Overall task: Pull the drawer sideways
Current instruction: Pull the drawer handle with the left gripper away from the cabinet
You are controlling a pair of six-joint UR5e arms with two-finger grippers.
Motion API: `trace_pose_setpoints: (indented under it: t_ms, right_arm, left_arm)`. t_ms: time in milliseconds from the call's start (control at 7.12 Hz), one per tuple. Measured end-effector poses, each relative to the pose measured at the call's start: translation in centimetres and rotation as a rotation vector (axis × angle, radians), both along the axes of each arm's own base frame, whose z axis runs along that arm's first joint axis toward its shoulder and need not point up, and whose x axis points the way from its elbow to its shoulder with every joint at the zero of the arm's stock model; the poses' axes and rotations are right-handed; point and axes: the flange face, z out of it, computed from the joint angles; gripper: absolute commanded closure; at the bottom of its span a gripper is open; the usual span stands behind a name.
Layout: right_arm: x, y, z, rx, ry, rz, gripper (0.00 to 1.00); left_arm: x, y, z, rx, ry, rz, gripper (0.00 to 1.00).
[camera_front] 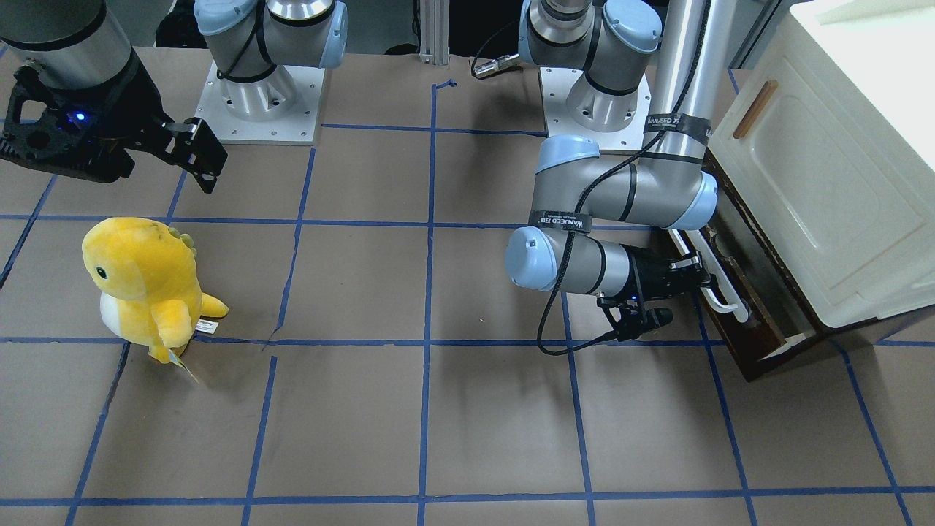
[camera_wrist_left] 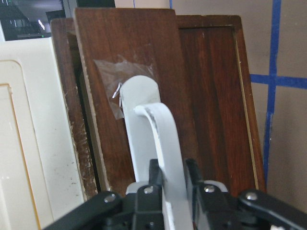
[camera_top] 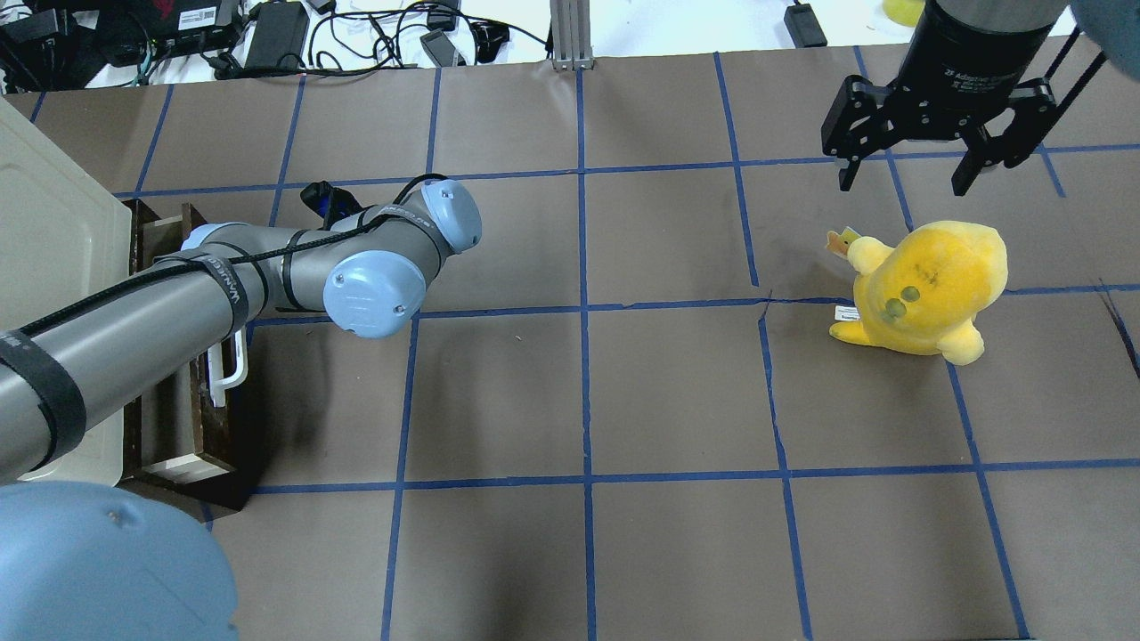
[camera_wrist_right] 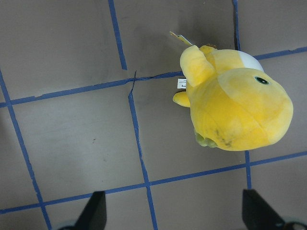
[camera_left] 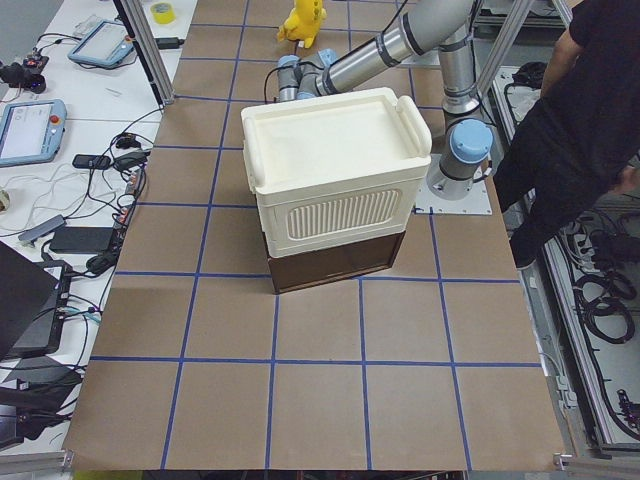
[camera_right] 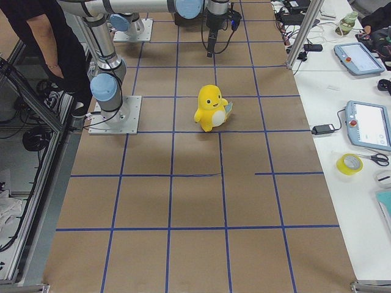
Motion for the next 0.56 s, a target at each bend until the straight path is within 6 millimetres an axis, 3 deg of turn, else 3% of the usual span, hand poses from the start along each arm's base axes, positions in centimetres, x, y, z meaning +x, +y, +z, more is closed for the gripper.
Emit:
trace_pose_setpoints:
  t_ms: [561]
  right_arm:
    - [0.00, 0.00, 0.00, 0.000, 0.000, 0.000, 0.00]
  left_arm:
    - [-1.21, -0.33, 0.34, -0.010, 0.025, -0.007, 0.90]
